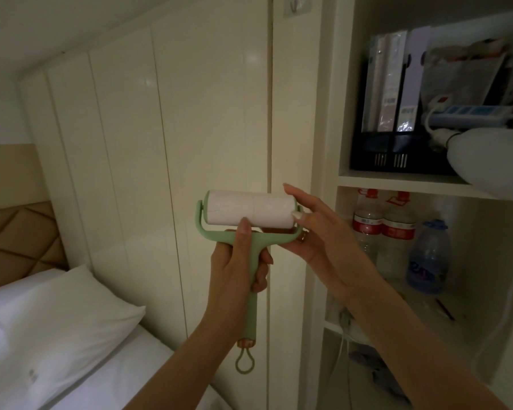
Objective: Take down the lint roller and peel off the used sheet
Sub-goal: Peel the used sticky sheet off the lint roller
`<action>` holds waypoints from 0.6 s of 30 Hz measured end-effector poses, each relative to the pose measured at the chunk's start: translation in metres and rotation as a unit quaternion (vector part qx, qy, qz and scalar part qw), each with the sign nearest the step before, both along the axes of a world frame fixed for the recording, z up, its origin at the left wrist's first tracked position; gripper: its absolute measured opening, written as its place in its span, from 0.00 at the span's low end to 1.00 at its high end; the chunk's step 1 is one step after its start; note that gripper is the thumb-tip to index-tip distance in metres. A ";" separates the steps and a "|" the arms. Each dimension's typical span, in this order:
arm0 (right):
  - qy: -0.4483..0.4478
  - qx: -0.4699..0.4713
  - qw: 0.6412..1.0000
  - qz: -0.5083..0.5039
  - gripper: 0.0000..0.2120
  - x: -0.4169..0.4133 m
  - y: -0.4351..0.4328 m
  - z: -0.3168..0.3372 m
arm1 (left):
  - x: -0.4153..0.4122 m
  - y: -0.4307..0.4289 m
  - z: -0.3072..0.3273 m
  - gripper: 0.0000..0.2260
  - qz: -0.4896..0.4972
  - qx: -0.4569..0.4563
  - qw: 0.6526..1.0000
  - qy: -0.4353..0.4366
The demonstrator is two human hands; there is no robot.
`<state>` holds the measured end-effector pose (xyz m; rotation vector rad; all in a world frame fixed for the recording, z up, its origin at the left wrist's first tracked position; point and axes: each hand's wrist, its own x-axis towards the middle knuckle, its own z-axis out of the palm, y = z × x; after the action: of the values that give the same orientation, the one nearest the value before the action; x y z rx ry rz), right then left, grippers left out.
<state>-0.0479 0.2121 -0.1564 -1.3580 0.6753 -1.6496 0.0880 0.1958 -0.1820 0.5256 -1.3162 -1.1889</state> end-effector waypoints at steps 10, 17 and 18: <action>-0.043 0.039 0.998 -0.023 0.07 0.001 0.000 0.004 | 0.001 -0.002 0.001 0.14 0.009 -0.010 1.000 -0.028; -0.060 0.074 0.995 0.021 0.13 0.000 0.005 0.005 | 0.002 -0.004 -0.005 0.14 0.022 -0.013 0.999 -0.038; -0.059 0.075 0.995 0.029 0.14 -0.001 0.006 0.005 | 0.002 -0.004 -0.005 0.14 0.022 -0.012 0.999 -0.039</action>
<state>-0.0489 0.2183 -0.1513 -1.1532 0.6702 -1.5863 0.0897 0.1914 -0.1874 0.5861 -1.3766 -1.1239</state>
